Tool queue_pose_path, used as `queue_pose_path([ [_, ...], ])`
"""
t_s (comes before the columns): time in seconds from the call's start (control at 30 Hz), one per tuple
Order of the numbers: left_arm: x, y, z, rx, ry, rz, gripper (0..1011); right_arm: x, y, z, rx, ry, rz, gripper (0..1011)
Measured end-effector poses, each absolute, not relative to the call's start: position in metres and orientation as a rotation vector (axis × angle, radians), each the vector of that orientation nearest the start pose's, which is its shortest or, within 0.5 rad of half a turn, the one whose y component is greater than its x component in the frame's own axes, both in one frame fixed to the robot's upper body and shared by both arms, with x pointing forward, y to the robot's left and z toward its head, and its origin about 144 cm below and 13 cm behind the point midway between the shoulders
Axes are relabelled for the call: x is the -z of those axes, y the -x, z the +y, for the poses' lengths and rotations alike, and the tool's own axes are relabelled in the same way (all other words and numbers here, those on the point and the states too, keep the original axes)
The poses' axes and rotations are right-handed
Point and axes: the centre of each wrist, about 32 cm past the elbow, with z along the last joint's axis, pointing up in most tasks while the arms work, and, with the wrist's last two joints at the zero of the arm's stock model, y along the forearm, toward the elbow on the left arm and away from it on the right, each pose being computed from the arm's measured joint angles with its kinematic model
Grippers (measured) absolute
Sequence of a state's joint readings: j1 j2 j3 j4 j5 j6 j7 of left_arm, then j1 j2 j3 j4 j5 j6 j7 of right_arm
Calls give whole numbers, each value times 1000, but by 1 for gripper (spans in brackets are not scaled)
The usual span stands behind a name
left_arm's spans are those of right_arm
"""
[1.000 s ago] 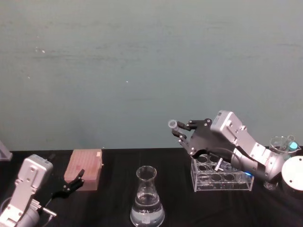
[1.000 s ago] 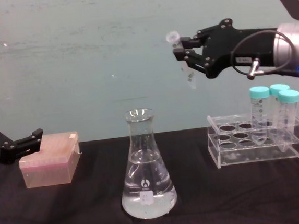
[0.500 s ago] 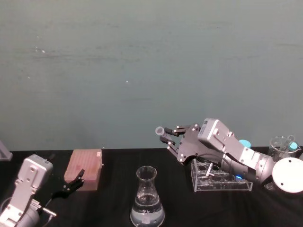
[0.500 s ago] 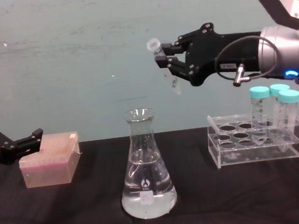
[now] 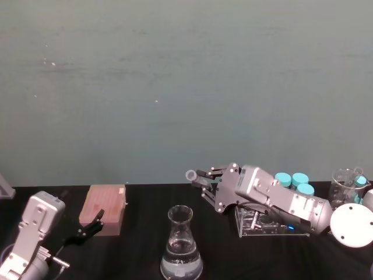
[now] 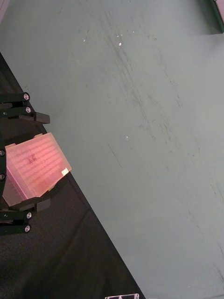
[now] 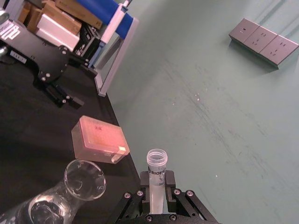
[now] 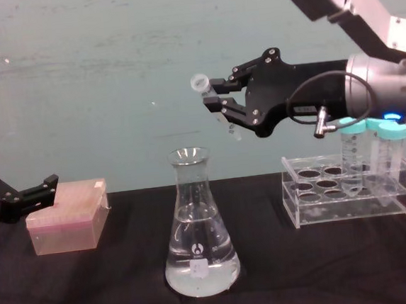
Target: Pour the liquid from the test tube into the beaker using one hand.
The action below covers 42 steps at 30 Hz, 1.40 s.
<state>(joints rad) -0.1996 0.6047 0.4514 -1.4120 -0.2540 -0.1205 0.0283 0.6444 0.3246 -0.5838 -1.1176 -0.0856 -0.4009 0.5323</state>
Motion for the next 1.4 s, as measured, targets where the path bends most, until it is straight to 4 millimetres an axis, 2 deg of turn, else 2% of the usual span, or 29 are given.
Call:
queue_pose_path([
  [1.4, -1140, -489, 310, -1248, -304, -285, 1000, -1202, -598, -206, 451, 371, -1073, 190],
])
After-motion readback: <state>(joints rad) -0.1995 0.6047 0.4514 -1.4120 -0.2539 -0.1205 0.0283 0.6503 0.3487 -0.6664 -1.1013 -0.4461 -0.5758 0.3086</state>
